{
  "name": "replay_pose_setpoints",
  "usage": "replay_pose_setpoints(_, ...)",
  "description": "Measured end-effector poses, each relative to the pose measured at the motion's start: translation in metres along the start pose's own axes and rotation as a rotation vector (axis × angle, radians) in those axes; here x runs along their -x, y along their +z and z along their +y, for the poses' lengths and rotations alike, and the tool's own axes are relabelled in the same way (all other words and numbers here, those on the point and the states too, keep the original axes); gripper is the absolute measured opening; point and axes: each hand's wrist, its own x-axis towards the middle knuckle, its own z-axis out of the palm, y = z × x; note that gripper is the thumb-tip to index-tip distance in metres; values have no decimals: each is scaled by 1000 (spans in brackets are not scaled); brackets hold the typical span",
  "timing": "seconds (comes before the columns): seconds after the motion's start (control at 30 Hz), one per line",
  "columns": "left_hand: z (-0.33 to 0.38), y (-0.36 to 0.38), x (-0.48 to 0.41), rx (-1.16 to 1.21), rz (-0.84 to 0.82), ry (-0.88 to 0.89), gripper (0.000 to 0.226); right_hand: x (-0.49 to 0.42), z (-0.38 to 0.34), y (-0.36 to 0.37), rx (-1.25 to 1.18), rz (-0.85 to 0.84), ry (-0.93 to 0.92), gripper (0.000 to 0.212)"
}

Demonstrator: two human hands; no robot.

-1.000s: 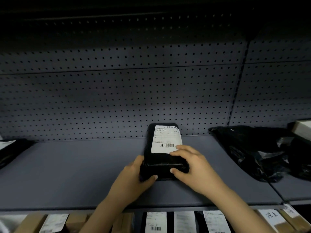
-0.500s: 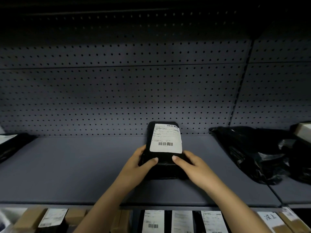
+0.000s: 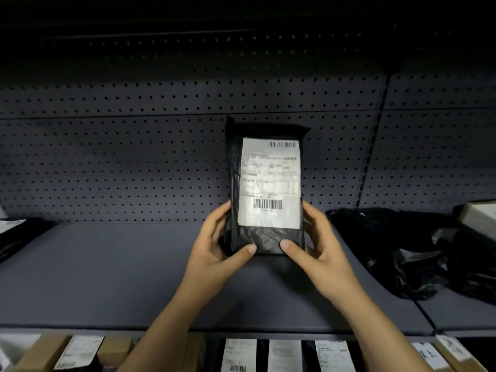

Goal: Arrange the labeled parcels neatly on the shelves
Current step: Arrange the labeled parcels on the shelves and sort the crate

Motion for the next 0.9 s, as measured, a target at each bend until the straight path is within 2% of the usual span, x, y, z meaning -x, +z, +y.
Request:
replay_pose_setpoints(0.27, 18, 24, -13, -8, -30, 183, 82, -5, -18, -25, -88, 25, -212, 75)
replay_pose_setpoints(0.9, 32, 95, -5, -24, 18, 196, 80, 7, -27, -91, -122, 9, -227, 76)
